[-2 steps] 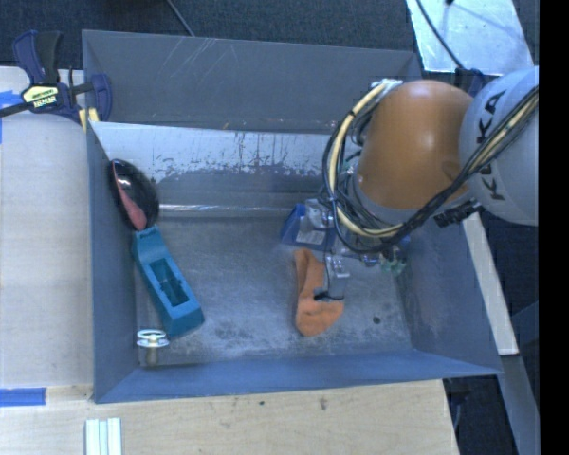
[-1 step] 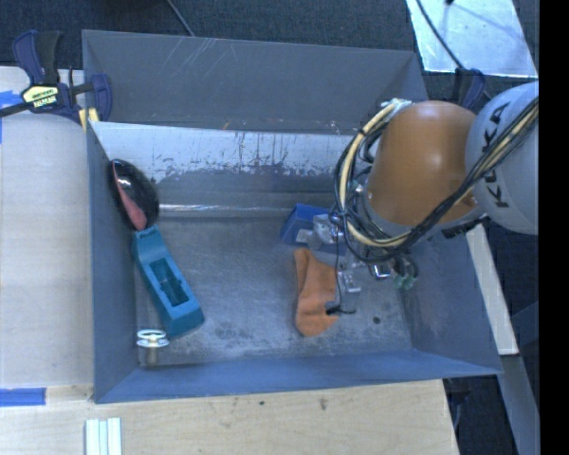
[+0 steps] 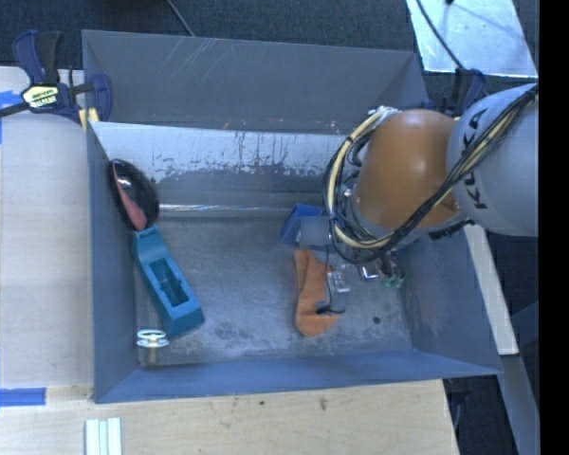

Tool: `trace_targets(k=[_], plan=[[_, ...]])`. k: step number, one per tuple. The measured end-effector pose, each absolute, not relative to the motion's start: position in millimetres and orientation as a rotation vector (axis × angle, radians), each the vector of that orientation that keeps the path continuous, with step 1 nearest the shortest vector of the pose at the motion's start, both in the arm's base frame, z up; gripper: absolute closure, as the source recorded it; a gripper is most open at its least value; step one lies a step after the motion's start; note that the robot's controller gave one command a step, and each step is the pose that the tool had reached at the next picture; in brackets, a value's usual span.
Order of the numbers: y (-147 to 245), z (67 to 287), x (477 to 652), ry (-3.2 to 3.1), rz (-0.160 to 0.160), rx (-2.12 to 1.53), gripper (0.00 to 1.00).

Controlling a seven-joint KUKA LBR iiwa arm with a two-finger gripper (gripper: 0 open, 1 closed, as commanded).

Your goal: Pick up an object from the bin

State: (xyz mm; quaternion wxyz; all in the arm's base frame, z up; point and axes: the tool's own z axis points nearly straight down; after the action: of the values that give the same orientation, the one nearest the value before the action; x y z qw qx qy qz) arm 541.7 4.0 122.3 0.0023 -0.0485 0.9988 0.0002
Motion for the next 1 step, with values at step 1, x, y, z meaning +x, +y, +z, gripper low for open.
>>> trace_targets(k=[1], plan=[[-12.6,71.7,547.8,3.136,0.0,-0.04,1.0]])
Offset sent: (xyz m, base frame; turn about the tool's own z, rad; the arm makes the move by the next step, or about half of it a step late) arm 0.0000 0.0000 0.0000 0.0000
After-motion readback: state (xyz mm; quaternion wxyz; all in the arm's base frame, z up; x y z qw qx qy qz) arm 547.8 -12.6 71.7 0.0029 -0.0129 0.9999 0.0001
